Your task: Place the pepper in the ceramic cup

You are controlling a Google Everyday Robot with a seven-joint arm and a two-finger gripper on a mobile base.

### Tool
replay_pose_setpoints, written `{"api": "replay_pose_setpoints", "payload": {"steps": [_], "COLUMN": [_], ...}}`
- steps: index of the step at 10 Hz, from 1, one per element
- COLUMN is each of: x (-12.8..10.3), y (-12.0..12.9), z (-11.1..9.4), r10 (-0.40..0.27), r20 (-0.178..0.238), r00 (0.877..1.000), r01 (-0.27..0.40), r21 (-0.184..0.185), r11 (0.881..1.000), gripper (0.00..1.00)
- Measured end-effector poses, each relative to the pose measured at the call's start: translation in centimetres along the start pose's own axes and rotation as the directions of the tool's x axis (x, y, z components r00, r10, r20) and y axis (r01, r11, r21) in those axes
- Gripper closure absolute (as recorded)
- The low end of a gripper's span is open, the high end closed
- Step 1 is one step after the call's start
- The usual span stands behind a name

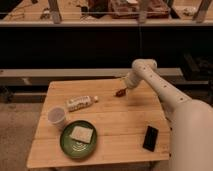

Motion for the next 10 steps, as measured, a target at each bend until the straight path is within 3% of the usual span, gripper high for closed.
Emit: {"api": "replay_pose_setpoints", "payload": {"steps": [4,10], "x": [0.6,2.1], "y": [-1.8,-1.0], "z": [2.0,4.0], "r10": [-0.005,0.010], "r20": [-0.016,-0.026], "r00": [1.000,1.000], "r01": [0.005,-0.011], "r21": [-0.011,-0.051], "r11": [1.000,0.999], "gripper": [0.20,0.20]}}
